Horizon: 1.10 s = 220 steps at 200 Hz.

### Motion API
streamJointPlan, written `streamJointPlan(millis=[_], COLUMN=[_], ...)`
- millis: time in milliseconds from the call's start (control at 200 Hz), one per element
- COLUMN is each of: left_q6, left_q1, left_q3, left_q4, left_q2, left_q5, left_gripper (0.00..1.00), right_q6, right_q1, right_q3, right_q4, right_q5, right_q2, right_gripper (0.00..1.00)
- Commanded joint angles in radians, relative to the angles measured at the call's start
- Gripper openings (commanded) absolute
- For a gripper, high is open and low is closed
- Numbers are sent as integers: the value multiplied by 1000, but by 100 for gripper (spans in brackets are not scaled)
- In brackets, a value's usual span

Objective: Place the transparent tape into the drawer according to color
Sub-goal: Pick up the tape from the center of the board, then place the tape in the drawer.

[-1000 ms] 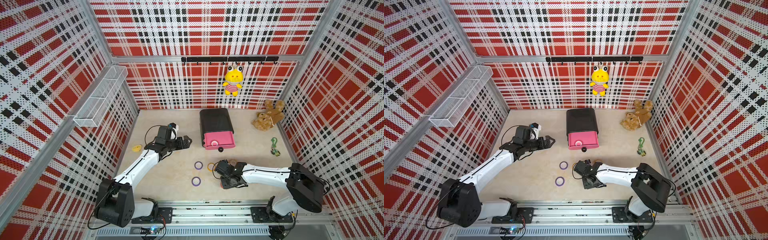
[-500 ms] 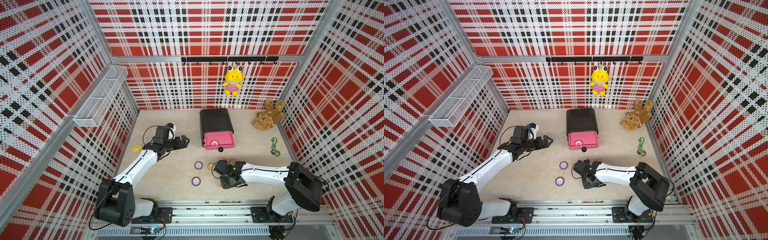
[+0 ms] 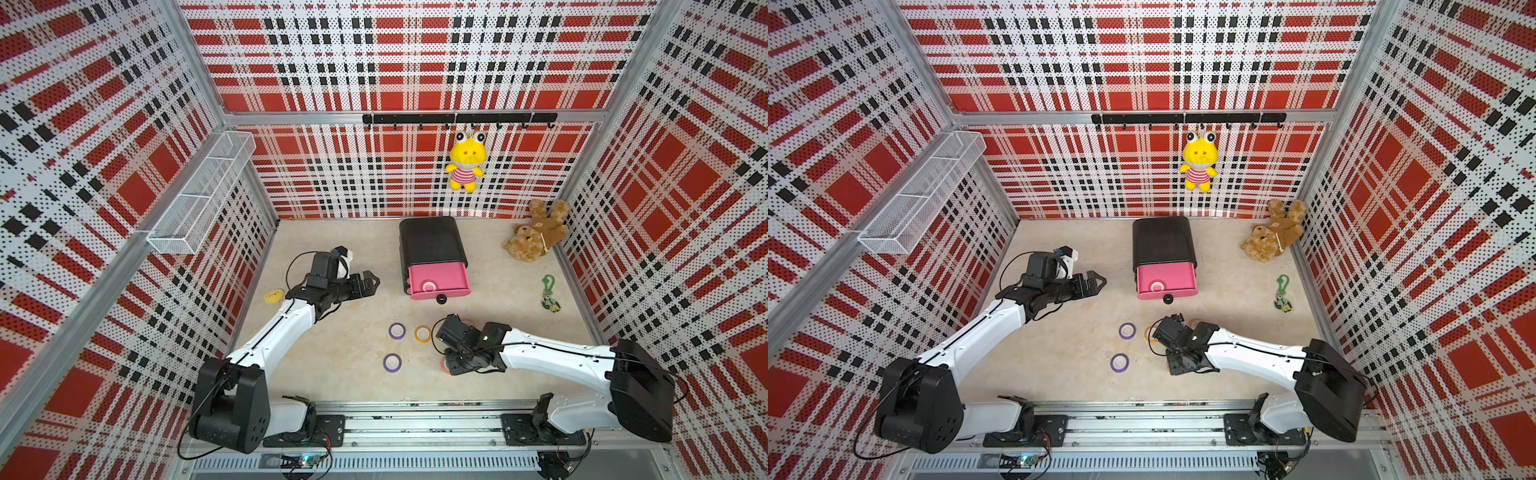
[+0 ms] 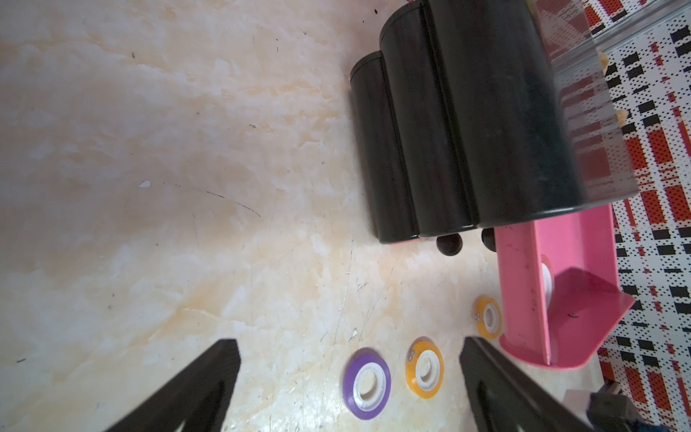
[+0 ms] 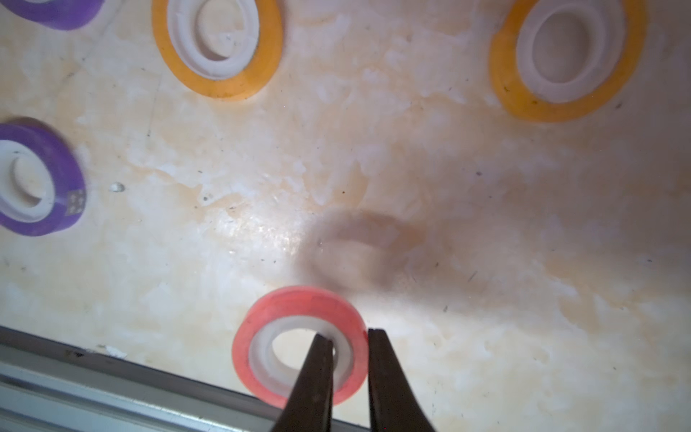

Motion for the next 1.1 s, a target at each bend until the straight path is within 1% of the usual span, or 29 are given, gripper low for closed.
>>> streamJointPlan(millis=[0, 200, 296, 371, 381, 406, 481, 672, 722, 742, 787, 862, 1098], left_q6=[2, 2, 2, 1, 2, 1, -4, -14, -13, -13, -13, -13, -15], left_q1=[-2, -12, -12, -13, -35, -46, -54, -73, -75, -75, -75, -76, -77], left_q3=[9, 17, 22, 23, 23, 22, 17, 16, 15, 13, 12, 10, 0], left_q4=[18, 18, 19, 18, 19, 20, 29, 37, 37, 37, 37, 37, 36], left_q2=[6, 20, 25, 27, 27, 27, 30, 28, 24, 23, 19, 16, 8], left_q5=[7, 4, 3, -1, -2, -5, -6, -6, -7, -6, -5, -6, -11], left_gripper=[99, 99, 99, 99, 99, 99, 99, 99, 99, 99, 99, 99, 99], right_q6=[0, -33, -51, -81, -88, -101, -147, -241, -246, -280, -298, -326, -375], right_q1=[-6, -18, -56, -92, -98, -111, -162, -270, -287, -294, -309, -329, -376], right_q3=[52, 150, 198, 243, 250, 268, 316, 406, 423, 430, 447, 472, 535], right_q4=[-46, -110, -124, -136, -136, -135, -121, -67, -57, -53, -47, -31, 10], right_q5=[14, 18, 20, 49, 52, 64, 86, 86, 87, 87, 111, 116, 110], right_q2=[-67, -152, -191, -204, -204, -204, -186, -115, -95, -86, -65, -32, 69], right_gripper=[0, 0, 0, 0, 0, 0, 0, 0, 0, 0, 0, 0, 0])
